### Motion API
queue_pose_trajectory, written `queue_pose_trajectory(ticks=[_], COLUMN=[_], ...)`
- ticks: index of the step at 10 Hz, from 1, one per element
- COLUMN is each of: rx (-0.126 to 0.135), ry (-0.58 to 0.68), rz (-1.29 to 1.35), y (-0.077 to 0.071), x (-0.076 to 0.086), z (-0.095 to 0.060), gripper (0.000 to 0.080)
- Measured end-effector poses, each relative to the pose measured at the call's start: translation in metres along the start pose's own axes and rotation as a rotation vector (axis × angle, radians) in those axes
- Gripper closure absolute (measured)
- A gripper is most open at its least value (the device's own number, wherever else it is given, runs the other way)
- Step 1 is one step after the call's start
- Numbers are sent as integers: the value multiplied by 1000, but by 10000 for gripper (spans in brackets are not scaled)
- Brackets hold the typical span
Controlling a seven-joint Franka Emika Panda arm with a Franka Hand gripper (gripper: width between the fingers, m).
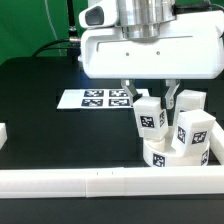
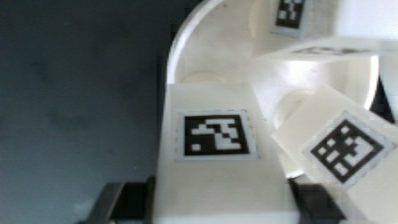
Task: Assemble stool
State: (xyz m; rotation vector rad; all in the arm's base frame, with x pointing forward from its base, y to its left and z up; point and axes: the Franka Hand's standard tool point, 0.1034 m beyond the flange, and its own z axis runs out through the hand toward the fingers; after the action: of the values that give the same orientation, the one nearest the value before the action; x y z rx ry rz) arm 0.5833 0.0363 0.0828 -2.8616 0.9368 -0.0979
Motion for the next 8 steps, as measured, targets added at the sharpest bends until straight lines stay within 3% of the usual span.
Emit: queue_pose_trajectory(ticks=[2,6,8], rx=[6,43,47], ry=[-7,-24,-34], rz=[200,587,736], y=[-6,-13,-17], x=[-6,-11,-14], z=[1,2,3], gripper=[462,462,462])
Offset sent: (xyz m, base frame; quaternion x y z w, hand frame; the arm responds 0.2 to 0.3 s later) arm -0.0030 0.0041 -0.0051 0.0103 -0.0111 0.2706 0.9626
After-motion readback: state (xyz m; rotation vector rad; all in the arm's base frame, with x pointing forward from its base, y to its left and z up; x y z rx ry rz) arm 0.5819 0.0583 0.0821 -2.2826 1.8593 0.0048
